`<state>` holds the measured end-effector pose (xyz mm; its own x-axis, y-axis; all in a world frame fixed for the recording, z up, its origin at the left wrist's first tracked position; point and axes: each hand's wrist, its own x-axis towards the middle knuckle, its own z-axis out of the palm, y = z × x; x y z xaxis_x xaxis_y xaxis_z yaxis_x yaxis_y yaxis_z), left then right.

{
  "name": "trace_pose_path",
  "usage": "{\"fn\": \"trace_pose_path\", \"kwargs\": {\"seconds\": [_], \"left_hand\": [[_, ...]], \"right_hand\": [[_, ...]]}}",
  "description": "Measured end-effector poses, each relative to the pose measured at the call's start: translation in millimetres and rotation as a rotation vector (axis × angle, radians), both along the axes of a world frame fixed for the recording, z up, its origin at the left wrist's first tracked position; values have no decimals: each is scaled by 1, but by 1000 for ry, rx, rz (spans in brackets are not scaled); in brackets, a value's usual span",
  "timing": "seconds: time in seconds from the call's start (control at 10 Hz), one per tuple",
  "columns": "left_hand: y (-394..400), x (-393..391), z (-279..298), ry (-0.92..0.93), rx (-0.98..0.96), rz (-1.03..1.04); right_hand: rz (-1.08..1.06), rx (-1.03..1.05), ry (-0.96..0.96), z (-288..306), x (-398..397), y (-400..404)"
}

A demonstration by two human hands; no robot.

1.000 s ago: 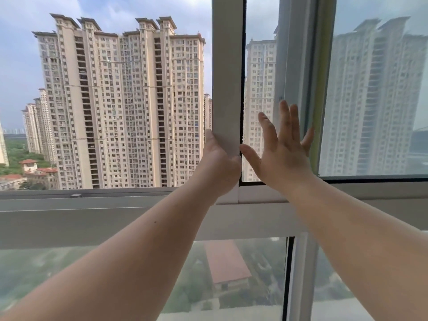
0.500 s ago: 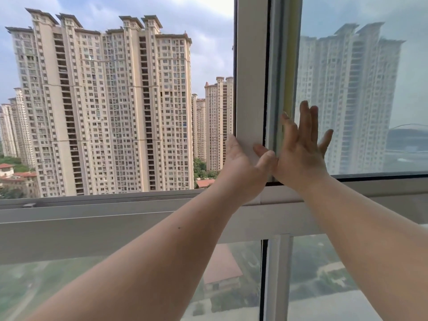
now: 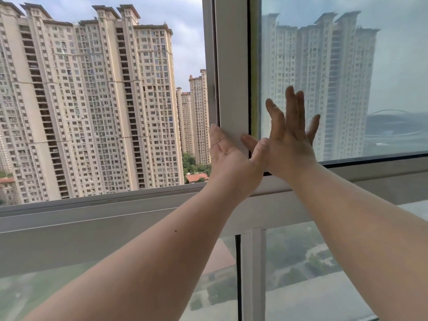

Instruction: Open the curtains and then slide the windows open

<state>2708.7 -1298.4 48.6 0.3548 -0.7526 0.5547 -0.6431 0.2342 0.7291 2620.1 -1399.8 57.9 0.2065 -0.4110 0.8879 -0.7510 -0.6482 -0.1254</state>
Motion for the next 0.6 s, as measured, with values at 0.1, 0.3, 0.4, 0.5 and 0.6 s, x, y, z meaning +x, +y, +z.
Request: {"fn": "trace_pose_path", "kwargs": {"seconds": [0.1,0.3,0.4,0.5,0.6], "left_hand": [[-1,0,0,-22,19,-7],[0,0,-1,-45,61,7],[6,3,3,-95,141,-9],[24,18,18,-186,272,-16],[62,28,21,-363,363,38]], "right_hand": [[-5,-18,-17,-1,-1,-5],[-2,-36,-46,-2,2,-4],[2,-10,-27,-2,-2,-5],[33,66,23,3,-9,4],[59,236,31,15,-21,20]]}}
